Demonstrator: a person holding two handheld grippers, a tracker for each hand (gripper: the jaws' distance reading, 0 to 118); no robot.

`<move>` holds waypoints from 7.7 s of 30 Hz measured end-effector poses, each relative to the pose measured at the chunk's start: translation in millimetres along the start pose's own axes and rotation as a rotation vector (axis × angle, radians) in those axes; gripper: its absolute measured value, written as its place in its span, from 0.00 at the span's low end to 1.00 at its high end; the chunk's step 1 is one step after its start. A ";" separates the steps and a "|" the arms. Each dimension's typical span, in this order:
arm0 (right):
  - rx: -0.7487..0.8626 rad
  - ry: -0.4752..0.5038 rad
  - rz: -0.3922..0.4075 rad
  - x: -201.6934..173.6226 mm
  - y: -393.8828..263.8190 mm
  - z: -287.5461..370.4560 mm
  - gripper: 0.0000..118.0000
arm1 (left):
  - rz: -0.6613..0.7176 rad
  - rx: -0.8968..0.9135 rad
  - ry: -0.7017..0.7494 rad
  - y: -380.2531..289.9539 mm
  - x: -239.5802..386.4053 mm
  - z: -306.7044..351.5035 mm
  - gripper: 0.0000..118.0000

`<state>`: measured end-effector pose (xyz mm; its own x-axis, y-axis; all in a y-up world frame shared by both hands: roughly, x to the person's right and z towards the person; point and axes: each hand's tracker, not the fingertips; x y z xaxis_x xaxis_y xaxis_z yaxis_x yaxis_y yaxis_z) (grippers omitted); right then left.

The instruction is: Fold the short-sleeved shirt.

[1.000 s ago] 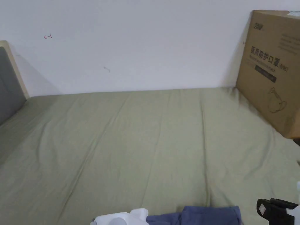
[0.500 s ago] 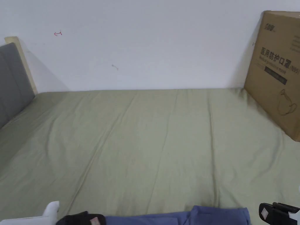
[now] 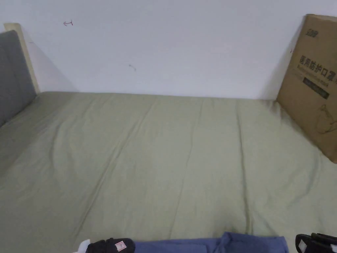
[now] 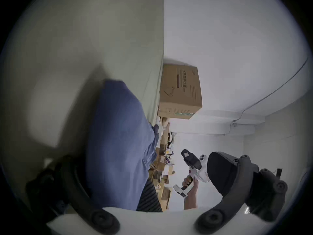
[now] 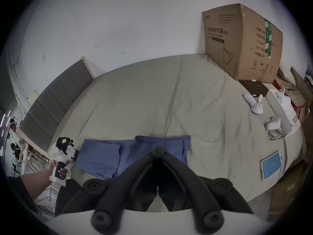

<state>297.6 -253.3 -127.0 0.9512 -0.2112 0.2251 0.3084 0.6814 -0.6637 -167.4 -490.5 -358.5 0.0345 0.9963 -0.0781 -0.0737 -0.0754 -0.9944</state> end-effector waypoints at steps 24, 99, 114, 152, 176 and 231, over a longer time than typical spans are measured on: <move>0.008 0.085 -0.014 -1.3 -2.3 1.9 0.00 | -0.781 0.136 1.221 -69.8 189.7 12.3 0.04; 0.717 -0.158 0.091 -62.9 44.5 67.8 0.00 | -1.358 0.928 0.867 -185.3 308.7 -62.3 0.01; 0.630 -0.153 0.094 -57.2 46.2 60.2 0.00 | -1.364 0.897 0.922 -169.4 309.5 -71.8 0.01; -0.495 0.457 -0.247 8.6 -43.1 -179.7 0.00 | -0.246 -0.086 0.188 0.6 28.8 -74.8 0.98; -0.268 0.349 -0.092 -20.3 -21.7 -76.7 0.00 | -0.539 0.002 0.582 18.6 161.6 27.2 0.21; 0.530 0.076 0.073 -82.7 76.3 69.2 0.00 | -1.301 0.857 0.877 -162.9 349.4 -94.2 0.01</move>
<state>241.6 -135.3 -146.9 0.9742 -0.1867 0.1269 0.2112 0.9522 -0.2207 -49.5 -133.9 -230.5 0.9334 0.0599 0.3537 -0.0059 0.9884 -0.1519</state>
